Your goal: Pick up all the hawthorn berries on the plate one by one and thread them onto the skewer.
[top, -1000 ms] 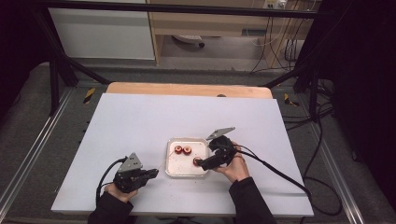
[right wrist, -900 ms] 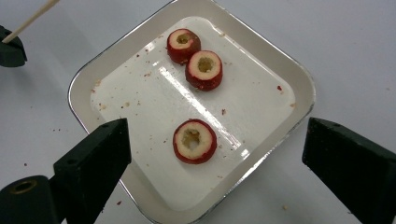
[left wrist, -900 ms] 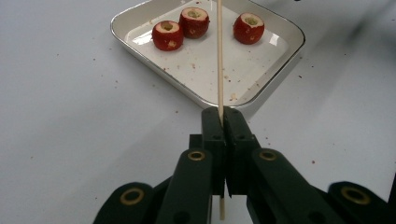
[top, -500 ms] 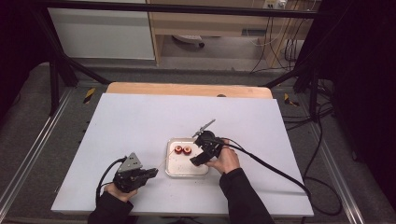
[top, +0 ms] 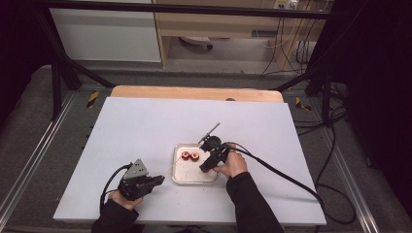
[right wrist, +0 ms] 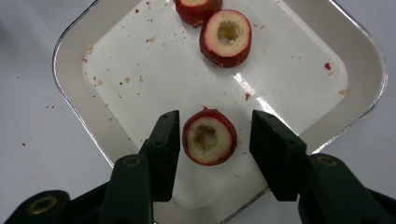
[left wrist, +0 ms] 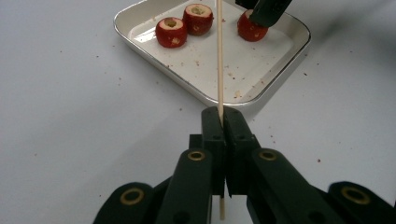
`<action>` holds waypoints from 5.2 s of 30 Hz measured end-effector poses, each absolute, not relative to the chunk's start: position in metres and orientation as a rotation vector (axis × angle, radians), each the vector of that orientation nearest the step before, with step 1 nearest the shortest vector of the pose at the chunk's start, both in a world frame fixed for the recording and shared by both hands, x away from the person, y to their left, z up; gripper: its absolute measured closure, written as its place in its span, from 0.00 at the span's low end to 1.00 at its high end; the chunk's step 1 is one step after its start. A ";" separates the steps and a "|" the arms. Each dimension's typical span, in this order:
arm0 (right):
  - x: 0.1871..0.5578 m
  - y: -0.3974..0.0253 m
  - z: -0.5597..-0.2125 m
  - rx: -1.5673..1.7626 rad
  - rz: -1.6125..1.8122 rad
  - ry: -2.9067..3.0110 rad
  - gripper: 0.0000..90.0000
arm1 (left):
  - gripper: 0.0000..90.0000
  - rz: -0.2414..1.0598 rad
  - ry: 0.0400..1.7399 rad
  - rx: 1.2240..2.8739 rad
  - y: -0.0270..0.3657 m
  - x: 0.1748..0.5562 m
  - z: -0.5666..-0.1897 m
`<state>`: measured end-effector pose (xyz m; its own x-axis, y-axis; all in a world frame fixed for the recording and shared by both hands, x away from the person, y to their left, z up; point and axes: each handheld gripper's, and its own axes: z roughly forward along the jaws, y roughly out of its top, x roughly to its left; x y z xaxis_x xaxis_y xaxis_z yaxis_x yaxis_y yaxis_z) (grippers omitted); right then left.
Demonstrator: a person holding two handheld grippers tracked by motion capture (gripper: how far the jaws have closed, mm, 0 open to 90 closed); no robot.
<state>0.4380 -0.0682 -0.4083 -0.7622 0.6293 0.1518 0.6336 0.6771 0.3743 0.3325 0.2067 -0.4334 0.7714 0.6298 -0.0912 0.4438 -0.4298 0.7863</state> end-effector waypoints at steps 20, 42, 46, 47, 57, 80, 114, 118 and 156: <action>0.439 -0.069 -0.407 -1.092 -0.677 -2.796 0.68 | 0.98 0.274 0.796 2.090 0.205 0.331 -0.432; 0.419 -0.114 -0.377 -1.317 -1.355 -2.541 0.68 | 0.98 0.299 0.848 2.029 0.193 0.325 -0.433; 0.415 -0.123 -0.381 -1.360 -1.493 -2.431 0.68 | 0.98 0.297 0.867 2.018 0.189 0.324 -0.434; 0.414 -0.125 -0.382 -1.372 -1.527 -2.406 0.68 | 0.98 0.299 0.873 2.014 0.188 0.323 -0.434; 0.410 -0.136 -0.395 -1.462 -1.756 -2.153 0.68 | 0.98 0.296 0.898 1.970 0.174 0.324 -0.433; 0.411 -0.134 -0.393 -1.540 -2.058 -1.824 0.69 | 0.98 0.292 0.924 1.886 0.144 0.334 -0.425; 0.407 -0.137 -0.383 -1.512 -2.177 -1.665 0.69 | 0.98 0.289 0.906 1.805 0.119 0.337 -0.416; 0.408 -0.136 -0.384 -1.511 -2.181 -1.672 0.69 | 0.98 0.286 0.900 1.807 0.118 0.336 -0.417; 0.398 -0.128 -0.393 -1.474 -2.164 -1.722 0.69 | 0.98 0.288 0.928 1.808 0.116 0.338 -0.415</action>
